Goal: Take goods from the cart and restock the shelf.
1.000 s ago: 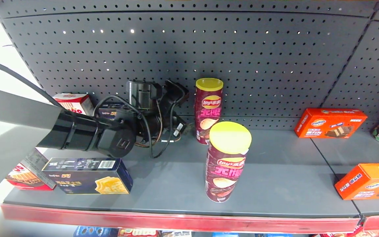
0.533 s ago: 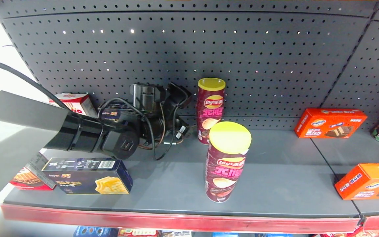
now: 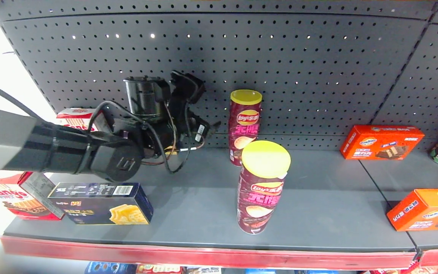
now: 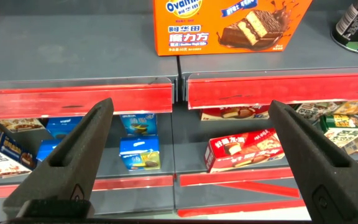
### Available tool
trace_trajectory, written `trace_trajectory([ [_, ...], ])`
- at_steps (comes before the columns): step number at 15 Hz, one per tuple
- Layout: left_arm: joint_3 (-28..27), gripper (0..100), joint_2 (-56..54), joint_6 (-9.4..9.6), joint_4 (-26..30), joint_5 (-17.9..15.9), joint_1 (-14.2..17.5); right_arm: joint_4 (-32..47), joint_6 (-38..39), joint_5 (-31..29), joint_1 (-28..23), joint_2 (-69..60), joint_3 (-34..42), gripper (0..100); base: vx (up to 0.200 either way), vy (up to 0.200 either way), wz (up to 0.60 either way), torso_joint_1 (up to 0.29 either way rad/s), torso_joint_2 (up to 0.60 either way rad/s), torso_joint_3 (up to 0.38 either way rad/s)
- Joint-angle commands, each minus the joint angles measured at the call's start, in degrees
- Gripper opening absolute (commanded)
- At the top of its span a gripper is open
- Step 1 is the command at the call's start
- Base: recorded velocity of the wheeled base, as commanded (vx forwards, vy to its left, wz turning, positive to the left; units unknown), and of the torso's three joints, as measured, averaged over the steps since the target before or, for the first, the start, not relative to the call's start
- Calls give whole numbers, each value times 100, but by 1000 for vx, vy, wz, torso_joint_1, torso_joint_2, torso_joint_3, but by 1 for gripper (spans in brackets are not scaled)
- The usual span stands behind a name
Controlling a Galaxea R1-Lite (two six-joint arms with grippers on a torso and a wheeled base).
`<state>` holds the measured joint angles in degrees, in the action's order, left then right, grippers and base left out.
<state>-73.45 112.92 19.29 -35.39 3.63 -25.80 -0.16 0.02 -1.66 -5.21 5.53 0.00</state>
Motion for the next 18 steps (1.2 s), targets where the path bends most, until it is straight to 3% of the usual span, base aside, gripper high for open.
trace_trajectory([
  [1,1149,100,-1563,-566,-249,252,-207,-2,-2,-1,2,9,0,100,0,0,0,0,0,0],
  [3,2071,100,-2758,-900,-302,674,-453,-2,6,-1,2,9,0,100,0,0,0,0,0,0],
  [5,3100,100,-4076,-935,-240,762,-497,-2,-2,-1,2,9,0,100,0,0,0,0,0,0],
  [6,3882,100,-5105,-927,-188,753,-558,-2,6,-1,2,9,0,100,0,0,0,0,0,0],
  [8,4603,100,-6353,-944,322,753,-769,-2,6,-1,2,9,0,100,0,0,0,0,0,0],
  [9,4910,100,-7065,-962,885,744,-637,-2,-2,-1,2,9,0,100,0,0,0,0,0,0],
  [10,4910,100,-7065,-962,885,744,-637,-2,-2,-1,2,9,0,100,0,0,0,0,0,0],
  [11,5657,100,-8603,-1067,1649,674,391,-2,-2,-1,2,9,0,100,0,0,0,0,0,0],
  [12,6501,100,-9666,-1287,1579,612,822,-2,-2,-1,2,9,0,100,0,0,0,0,0,0],
  [13,6888,100,-10053,-1472,1482,595,1121,-2,-2,-1,2,9,0,100,0,0,0,0,0,0],
  [14,7345,100,-10431,-1639,1465,428,1745,-2,6,-1,2,9,0,100,0,0,0,0,0,0],
  [15,7345,100,-10686,-1744,1922,146,2166,-2,-2,-1,2,9,0,100,0,0,0,0,0,0],
  [16,7345,100,-11037,-1964,2458,-179,2465,-2,-2,-10,2,9,0,100,0,0,0,0,0,0],
  [17,7345,100,-11292,-2008,2915,-434,2562,-2,6,-1,2,9,0,100,0,0,0,0,0,0],
  [18,7345,100,-11292,-1929,3170,-609,2562,-2,6,-1,2,9,0,100,0,0,0,0,0,0],
])
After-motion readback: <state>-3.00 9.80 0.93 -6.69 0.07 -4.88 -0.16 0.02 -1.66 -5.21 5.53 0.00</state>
